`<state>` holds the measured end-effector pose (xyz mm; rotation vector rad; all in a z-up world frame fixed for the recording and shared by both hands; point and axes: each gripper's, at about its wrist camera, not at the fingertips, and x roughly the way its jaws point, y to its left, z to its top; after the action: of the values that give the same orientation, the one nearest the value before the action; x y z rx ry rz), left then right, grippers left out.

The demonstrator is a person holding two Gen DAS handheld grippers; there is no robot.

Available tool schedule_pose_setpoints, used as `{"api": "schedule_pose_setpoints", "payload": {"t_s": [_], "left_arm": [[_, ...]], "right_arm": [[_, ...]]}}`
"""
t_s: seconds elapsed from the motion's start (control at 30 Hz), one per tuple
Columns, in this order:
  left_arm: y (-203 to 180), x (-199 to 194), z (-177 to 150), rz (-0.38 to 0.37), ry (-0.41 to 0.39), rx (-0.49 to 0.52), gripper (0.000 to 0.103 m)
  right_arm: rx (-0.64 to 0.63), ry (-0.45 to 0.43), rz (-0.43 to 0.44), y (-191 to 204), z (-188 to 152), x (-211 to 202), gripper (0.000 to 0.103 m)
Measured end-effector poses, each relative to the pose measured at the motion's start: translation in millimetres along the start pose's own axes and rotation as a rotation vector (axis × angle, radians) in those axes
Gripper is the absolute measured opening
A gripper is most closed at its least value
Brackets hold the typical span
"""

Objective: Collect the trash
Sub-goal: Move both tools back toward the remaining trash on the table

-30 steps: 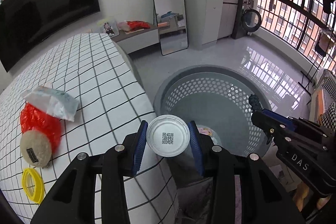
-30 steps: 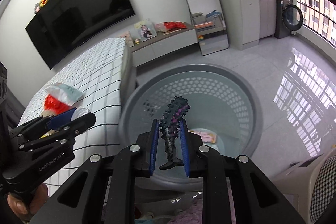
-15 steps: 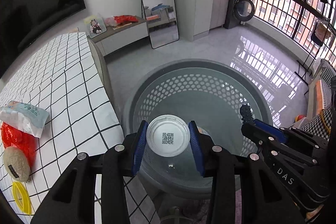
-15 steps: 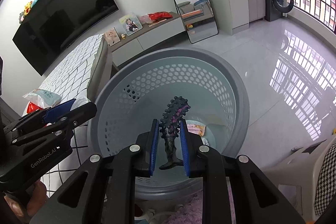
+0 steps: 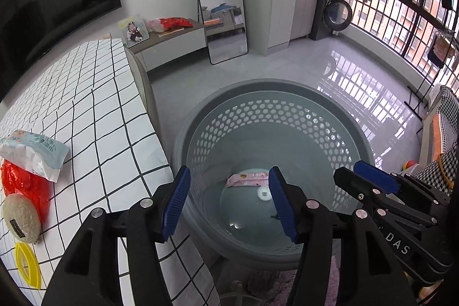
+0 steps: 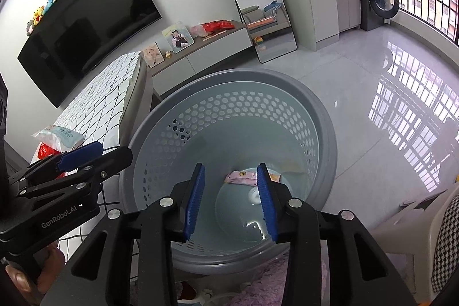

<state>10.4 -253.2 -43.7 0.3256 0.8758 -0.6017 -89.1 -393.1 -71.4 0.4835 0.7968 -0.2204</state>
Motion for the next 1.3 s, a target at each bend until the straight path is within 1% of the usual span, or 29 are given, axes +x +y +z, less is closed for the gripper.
{"api": "schedule_pose_setpoints", "payload": {"t_s": [0.2, 0.5, 0.67, 0.9, 1.3], "left_arm": [[4, -3, -3, 0.007, -0.004, -0.015, 0.061], [18, -13, -14, 0.027, -0.01, -0.046, 0.061], [30, -26, -20, 0.044, -0.038, -0.064, 0.065], [53, -46, -32, 0.08, -0.072, -0.107, 0.068], [107, -89, -68, 0.182, -0.124, -0.203, 0.07]], "right_arm": [[-0.003, 0.005, 0.003, 3, -1, 1, 0.036], [-0.031, 0.003, 0.007, 18, -5, -5, 0.036], [-0.059, -0.004, 0.024, 33, -7, -10, 0.036], [-0.111, -0.011, 0.051, 61, -12, -17, 0.037], [-0.236, -0.023, 0.135, 133, -30, -24, 0.04]]}}
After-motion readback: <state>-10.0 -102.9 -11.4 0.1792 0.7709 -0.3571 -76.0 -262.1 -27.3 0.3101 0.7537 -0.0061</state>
